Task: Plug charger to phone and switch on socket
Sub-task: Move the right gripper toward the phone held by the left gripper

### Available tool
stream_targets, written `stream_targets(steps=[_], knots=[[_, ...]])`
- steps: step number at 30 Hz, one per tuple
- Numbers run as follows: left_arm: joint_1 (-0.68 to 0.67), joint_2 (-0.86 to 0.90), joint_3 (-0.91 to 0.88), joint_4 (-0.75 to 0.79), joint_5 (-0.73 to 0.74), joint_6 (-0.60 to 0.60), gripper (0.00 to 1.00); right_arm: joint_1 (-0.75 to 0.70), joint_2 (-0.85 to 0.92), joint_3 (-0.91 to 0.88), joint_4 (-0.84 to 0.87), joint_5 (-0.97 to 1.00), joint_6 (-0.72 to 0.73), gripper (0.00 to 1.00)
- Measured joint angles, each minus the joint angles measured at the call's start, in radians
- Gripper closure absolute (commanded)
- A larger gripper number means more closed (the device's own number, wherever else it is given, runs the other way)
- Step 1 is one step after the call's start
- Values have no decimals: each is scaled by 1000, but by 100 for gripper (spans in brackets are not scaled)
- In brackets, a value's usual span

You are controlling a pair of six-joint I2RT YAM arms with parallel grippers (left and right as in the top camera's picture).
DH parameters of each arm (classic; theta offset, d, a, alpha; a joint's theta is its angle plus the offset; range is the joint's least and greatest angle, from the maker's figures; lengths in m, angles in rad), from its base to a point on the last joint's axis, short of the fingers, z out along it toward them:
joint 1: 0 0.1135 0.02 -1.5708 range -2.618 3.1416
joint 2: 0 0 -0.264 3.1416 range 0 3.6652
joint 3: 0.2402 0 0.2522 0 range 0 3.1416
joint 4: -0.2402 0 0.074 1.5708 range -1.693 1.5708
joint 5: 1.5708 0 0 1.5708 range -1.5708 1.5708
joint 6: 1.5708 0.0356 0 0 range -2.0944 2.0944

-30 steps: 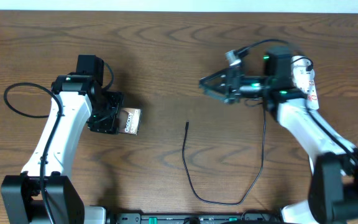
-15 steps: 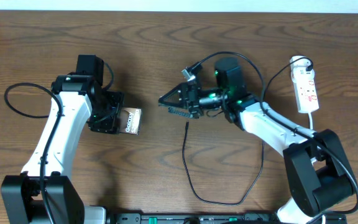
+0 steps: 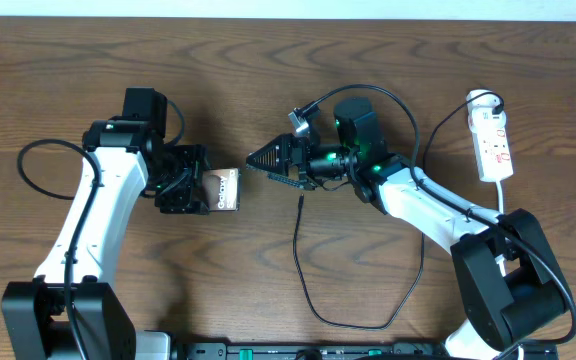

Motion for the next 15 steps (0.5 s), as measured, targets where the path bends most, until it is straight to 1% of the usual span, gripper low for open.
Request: stream_targets(steps=[6,15], knots=[[-45,0,0,3,7,-71,92,13,0,0,0,11,-10,1],[-100,0,0,35,12,-144,93,90,0,0,0,18,-41,1]])
